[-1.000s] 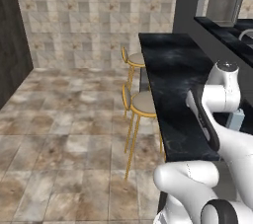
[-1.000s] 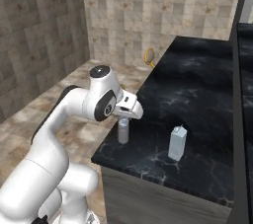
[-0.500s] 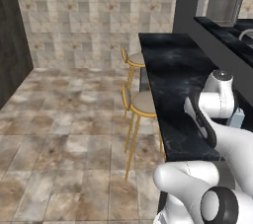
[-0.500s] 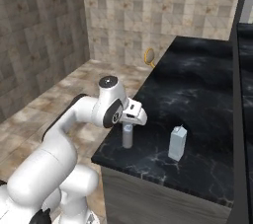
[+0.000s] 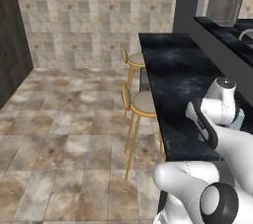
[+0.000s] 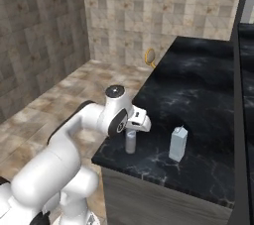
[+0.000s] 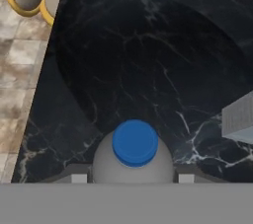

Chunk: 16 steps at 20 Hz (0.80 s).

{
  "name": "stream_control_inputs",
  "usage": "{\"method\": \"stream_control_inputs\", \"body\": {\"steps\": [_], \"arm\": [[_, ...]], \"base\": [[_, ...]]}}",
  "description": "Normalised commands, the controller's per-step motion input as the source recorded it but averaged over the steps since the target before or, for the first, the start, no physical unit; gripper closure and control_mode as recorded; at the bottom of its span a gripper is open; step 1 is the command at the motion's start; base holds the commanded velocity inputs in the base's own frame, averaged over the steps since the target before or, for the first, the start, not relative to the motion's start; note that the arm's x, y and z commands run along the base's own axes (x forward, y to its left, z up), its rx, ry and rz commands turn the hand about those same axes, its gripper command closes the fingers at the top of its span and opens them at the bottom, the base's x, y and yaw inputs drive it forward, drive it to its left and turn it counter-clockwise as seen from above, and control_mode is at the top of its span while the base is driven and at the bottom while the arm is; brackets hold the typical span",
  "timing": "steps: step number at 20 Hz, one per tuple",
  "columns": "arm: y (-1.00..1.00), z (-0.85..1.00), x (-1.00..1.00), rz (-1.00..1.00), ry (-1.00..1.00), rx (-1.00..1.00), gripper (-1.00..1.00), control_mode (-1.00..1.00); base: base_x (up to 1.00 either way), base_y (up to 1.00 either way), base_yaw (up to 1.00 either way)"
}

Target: Move the drinks to the dining counter.

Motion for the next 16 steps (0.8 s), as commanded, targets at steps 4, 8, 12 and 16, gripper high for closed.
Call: {"method": "stream_control_inputs", "body": {"steps": [4,8,12,16], "arm": [[-0.11,-0.12,0.0,0.01,-0.08,0.08,1.0,-1.0],[-0.03,-0.06,0.0,0.01,-0.04,0.09,1.0,-1.0],[0.0,-0.02,0.0,0.0,-0.01,0.04,1.0,-1.0],[0.0,0.0,0.0,0.0,0.0,0.0,1.0,-1.0]], "base": [[0.0,0.0,0.0],[0.0,0.0,0.0],[0.0,0.0,0.0],[0.0,0.0,0.0]]}}
